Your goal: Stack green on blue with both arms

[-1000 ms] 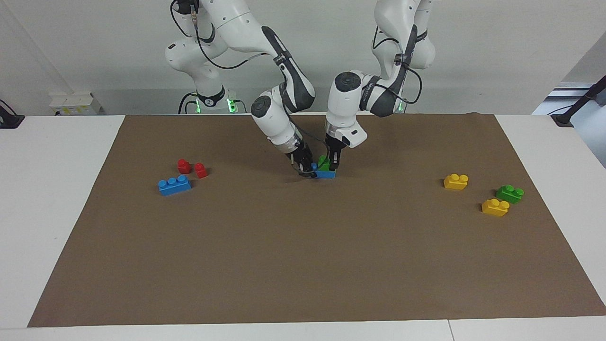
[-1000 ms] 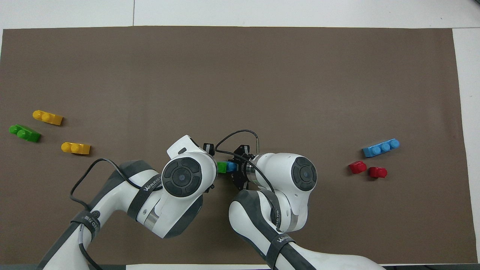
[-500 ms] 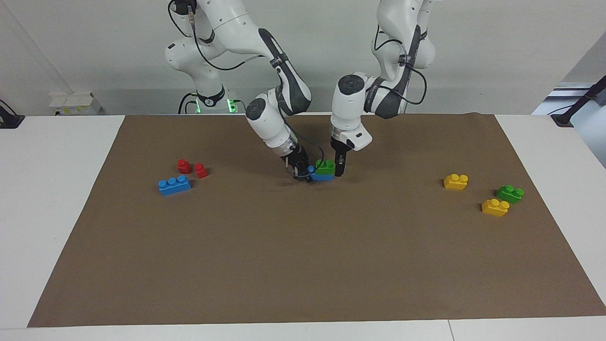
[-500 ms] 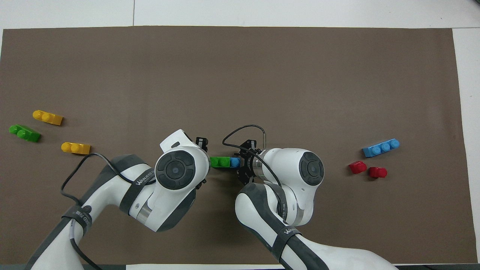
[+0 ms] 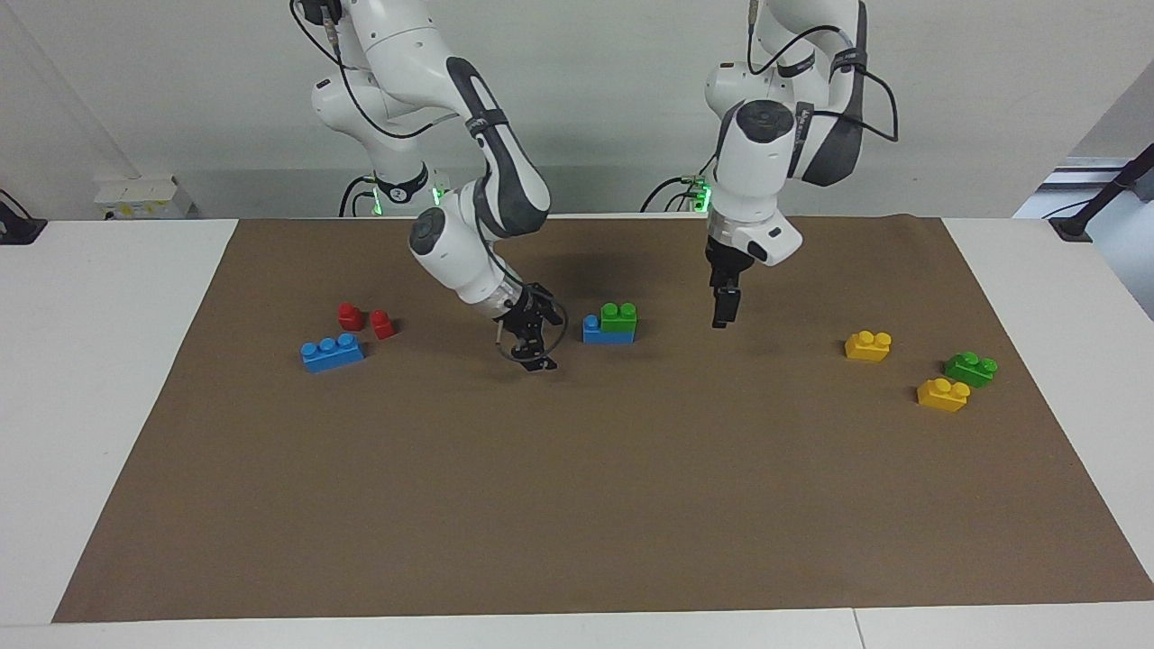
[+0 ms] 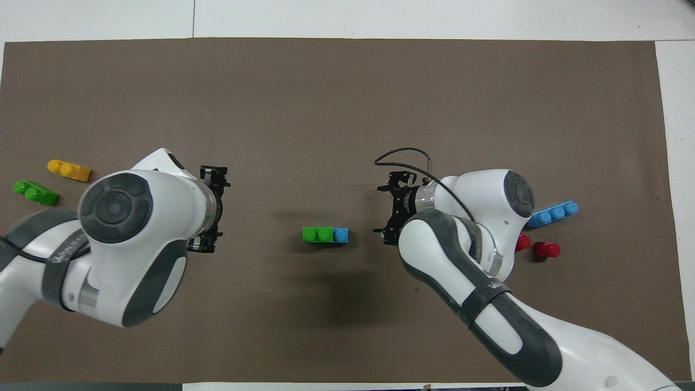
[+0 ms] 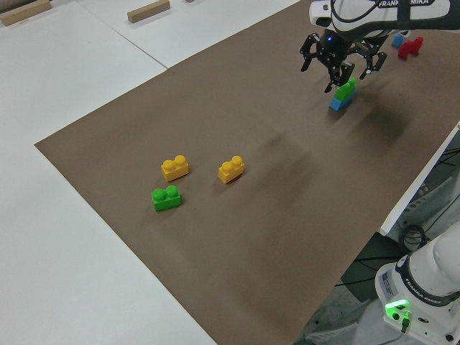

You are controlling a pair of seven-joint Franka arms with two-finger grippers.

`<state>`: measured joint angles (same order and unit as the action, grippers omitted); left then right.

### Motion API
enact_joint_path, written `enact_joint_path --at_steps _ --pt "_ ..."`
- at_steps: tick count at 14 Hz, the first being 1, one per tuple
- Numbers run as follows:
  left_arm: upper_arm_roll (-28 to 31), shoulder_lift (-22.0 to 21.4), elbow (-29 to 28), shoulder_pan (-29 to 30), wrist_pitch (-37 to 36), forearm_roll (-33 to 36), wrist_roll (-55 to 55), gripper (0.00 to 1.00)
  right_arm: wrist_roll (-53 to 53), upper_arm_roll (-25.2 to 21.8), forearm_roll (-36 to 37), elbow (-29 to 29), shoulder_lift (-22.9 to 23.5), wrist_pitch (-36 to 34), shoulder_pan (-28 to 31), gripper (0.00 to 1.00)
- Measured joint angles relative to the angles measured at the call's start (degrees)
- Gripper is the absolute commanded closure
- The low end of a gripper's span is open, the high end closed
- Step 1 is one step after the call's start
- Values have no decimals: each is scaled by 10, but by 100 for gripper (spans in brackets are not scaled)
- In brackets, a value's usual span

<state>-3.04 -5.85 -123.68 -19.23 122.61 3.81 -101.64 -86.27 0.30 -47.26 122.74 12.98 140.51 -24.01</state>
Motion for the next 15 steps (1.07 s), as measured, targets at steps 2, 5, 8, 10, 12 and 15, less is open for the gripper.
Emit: enact_joint_path --at_steps 2,5,8,10,12,15 --pt "2 -4 27 50 -28 -1 80 0 33 -2 57 -9 -24 -62 56 0" --pt "4 -4 57 104 -49 -1 212 0 59 -2 160 -43 -59 -172 117 0" --pt "4 -4 75 145 -57 -2 372 0 134 -2 221 -92 -84 -287 173 0" --pt "4 -4 88 166 -70 -2 494 0 201 -3 263 -135 -90 -359 203 0" --pt "5 -3 104 183 -90 -2 617 0 263 -3 301 -177 -95 -409 216 0" --pt "5 -2 134 198 -131 -3 775 0 367 -2 346 -208 -118 -451 218 0"
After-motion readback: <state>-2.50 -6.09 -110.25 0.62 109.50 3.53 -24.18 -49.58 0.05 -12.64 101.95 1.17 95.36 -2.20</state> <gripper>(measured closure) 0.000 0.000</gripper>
